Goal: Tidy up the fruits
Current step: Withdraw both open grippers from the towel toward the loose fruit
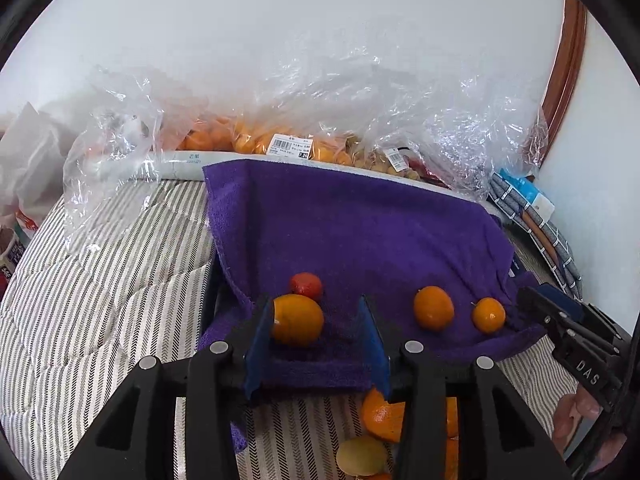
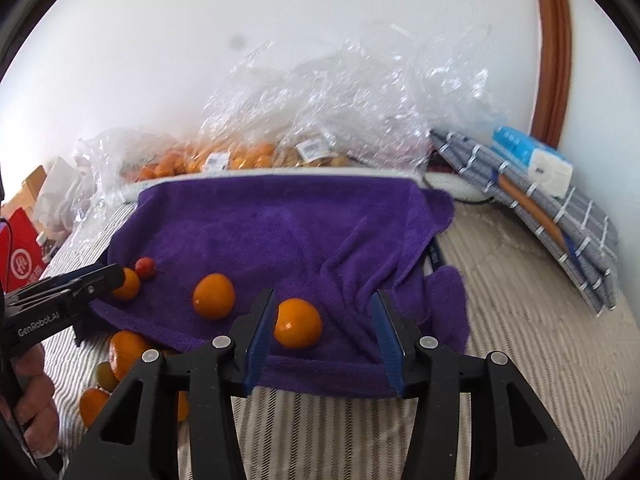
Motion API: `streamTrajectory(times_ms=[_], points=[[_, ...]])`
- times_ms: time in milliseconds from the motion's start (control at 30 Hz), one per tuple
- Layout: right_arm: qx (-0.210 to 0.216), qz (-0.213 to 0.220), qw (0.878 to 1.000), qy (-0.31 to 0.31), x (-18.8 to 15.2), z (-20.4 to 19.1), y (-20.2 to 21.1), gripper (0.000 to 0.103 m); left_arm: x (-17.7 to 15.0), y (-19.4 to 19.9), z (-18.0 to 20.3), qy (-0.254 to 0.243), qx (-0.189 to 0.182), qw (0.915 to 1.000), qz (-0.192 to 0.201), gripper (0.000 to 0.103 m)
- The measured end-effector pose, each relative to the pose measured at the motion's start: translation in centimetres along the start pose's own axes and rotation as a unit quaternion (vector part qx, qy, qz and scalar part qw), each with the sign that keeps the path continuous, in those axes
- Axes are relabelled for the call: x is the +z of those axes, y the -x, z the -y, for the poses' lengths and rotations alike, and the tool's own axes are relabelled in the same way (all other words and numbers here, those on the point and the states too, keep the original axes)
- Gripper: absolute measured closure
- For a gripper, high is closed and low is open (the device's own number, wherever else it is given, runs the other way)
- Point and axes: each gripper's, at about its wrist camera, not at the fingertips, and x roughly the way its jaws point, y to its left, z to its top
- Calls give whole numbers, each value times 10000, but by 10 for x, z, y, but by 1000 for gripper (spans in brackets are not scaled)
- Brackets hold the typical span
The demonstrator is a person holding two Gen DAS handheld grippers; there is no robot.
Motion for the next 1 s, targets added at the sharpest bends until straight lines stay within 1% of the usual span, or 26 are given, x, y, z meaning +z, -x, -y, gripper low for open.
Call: streamTrajectory(times_ms=[33,100,200,267,400,500,600,633,700,767,867,1000], points=[[-13,71,10000,-38,1,2,2,55,-1,1,0,12,12,10000,28,60],[101,120,9997,-189,3,8,6,55,-4,2,-3,30,42,10000,83,58],[136,109,9990,-404,7,15,9,55,-8,2,-6,33,100,9999,104,58],[176,51,9985,-525,8,18,13,55,-9,5,-7,56,66,9998,154,58],[284,10,9981,-553,2,14,26,55,-13,16,-8,91,27,9996,247,57],[297,-20,9987,-425,-6,3,38,55,-21,27,-10,43,-15,9996,281,57],[397,-131,9987,-295,-19,-11,44,55,-31,38,-13,-122,144,9992,338,57],[440,-187,9986,-240,-25,-17,45,55,-33,42,-14,-140,150,9992,354,56],[508,-296,9982,-129,-34,-28,45,55,-38,50,-18,-155,218,9989,382,53],[633,-390,9972,-19,-45,-40,44,55,-43,54,-24,-160,317,9988,329,53],[785,-477,9957,95,-55,-55,42,57,-47,57,-35,-18,352,9992,205,53],[943,-607,9937,91,-57,-65,33,58,-49,56,-48,179,527,9984,104,53]])
